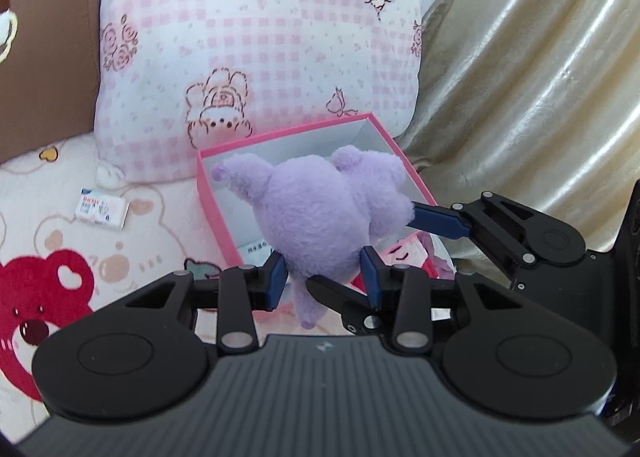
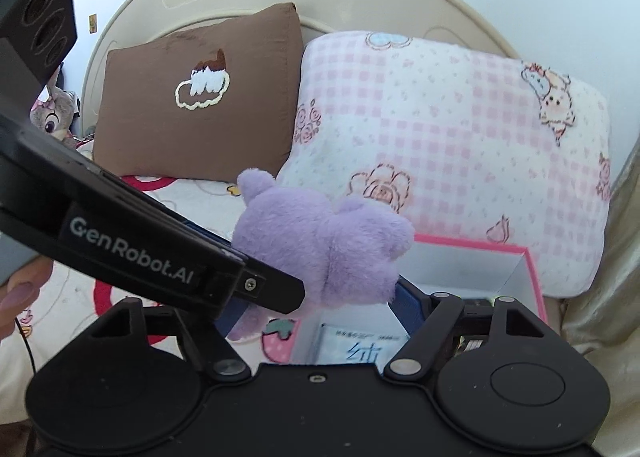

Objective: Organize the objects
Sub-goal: 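Carry the plush toy with the left gripper over the pink box, then lower the plush toy into the pink box and open the left gripper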

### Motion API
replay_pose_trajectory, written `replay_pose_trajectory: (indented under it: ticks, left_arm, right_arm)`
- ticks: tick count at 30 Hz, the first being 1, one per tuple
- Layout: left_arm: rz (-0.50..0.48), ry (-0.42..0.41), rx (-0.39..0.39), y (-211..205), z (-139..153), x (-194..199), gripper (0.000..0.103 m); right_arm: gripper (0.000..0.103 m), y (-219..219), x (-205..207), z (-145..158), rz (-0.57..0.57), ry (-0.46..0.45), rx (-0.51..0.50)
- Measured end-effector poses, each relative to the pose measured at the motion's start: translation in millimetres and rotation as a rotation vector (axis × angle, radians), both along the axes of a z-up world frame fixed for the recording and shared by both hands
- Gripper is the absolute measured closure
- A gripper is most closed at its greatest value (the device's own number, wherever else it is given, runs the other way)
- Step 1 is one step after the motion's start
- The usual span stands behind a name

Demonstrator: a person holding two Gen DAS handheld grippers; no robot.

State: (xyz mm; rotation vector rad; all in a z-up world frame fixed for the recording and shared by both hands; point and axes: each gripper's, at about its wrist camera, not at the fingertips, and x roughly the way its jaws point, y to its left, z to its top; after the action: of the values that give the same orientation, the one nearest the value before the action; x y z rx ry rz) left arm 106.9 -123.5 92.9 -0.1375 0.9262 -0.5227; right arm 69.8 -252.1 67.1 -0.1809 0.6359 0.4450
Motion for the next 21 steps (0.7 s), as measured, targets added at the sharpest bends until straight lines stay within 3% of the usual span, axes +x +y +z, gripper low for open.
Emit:
replay_pose_trajectory:
  ticks: [8, 17, 21]
  left_arm:
    - [0.018, 0.017, 0.000, -21.0, -8.6, 32.7, 0.066]
    - [0.060, 0.127, 0.044, -36.8, -56.8, 76.0, 0.066]
    - [0.083, 0.136, 0.083, -46.4, -72.8, 86.6, 0.066]
  right_arm:
    - [0.024, -15.3, 26.1, -1.9, 0.022, -0.040, -0.023]
    - [0.026, -31.1, 72.7, -43.9, 0.031, 0.080, 0.035]
    - [0.026, -35.5, 88.1, -62.2, 0.050, 0.114, 0.043]
